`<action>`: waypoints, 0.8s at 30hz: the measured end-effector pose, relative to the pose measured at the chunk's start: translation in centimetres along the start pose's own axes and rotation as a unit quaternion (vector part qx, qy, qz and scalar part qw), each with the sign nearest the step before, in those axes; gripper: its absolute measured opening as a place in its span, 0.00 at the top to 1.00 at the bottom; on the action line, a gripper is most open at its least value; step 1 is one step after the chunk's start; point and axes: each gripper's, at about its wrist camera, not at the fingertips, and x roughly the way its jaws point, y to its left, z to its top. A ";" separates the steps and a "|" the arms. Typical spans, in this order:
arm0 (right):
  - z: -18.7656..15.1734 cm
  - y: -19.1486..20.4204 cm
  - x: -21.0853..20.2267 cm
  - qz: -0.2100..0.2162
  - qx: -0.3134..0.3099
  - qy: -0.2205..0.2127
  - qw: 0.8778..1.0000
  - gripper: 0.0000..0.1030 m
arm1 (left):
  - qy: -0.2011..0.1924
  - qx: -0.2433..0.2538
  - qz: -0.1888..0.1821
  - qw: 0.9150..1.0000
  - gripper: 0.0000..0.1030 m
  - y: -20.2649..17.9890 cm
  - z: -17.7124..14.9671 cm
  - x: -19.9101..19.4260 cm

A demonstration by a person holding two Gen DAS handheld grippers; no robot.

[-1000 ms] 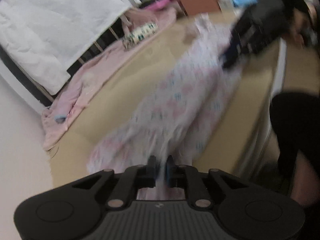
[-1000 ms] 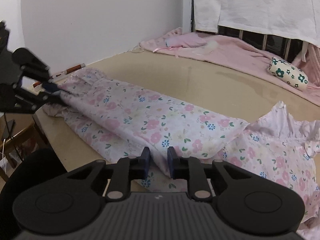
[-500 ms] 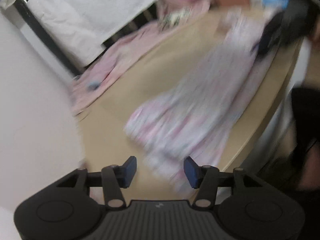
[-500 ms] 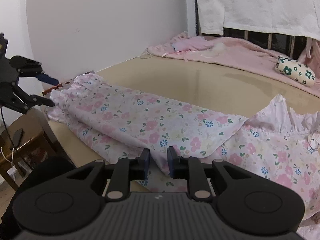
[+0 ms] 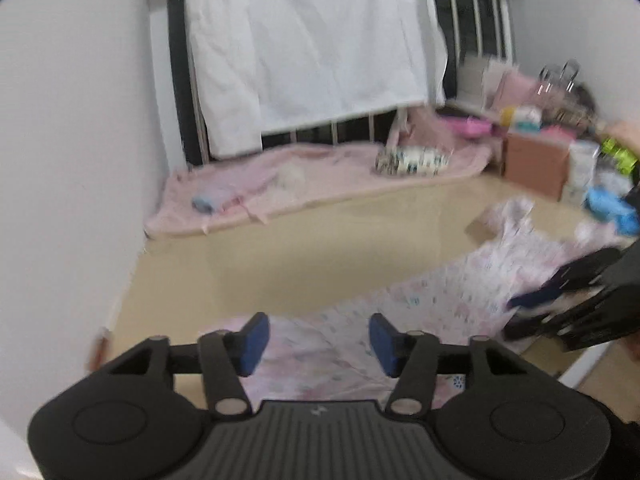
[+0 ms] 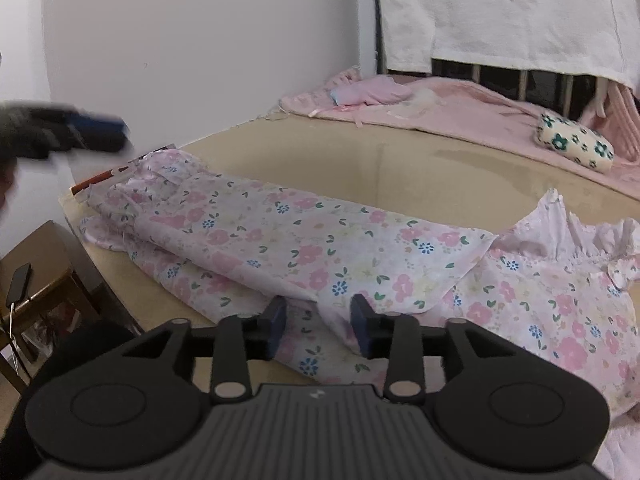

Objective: Fold clothes
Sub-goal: 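Open both grippers and release the folded dress strip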

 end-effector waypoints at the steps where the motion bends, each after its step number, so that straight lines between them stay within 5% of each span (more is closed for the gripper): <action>1: -0.1 -0.2 -0.6 -0.008 0.007 -0.012 1.000 0.55 | 0.005 0.002 0.007 1.000 0.45 -0.8 -0.5 1.1; 7: -0.8 -1.3 -4.0 -0.055 0.047 -0.087 0.994 0.72 | 0.033 -0.049 0.016 0.998 0.42 -0.8 -3.3 3.9; 12: -1.4 -2.2 -6.9 -0.094 0.080 -0.148 0.981 0.74 | 0.021 -0.082 0.026 0.996 0.31 -0.1 -3.1 3.5; 15: -1.8 -2.8 -8.8 -0.122 0.100 -0.185 0.970 0.56 | -0.020 -0.104 0.018 0.994 0.30 -1.3 -1.8 2.1; 18: -2.8 -5.3 -14.3 -0.251 0.139 -0.202 0.936 0.46 | -0.048 -0.099 0.001 0.994 0.29 -4.1 -0.3 2.5; 19: -3.3 -6.7 -14.9 -0.280 0.164 -0.172 0.930 0.41 | -0.049 -0.089 -0.013 0.995 0.29 -5.3 0.1 3.0; 22: -5.2 -10.1 -14.4 -0.239 0.243 -0.124 0.932 0.37 | -0.043 -0.054 -0.053 0.996 0.29 -8.2 0.3 4.6; 24: -5.8 -11.3 -13.2 -0.202 0.273 -0.111 0.934 0.84 | -0.034 -0.042 -0.065 0.996 0.29 -9.6 0.2 5.3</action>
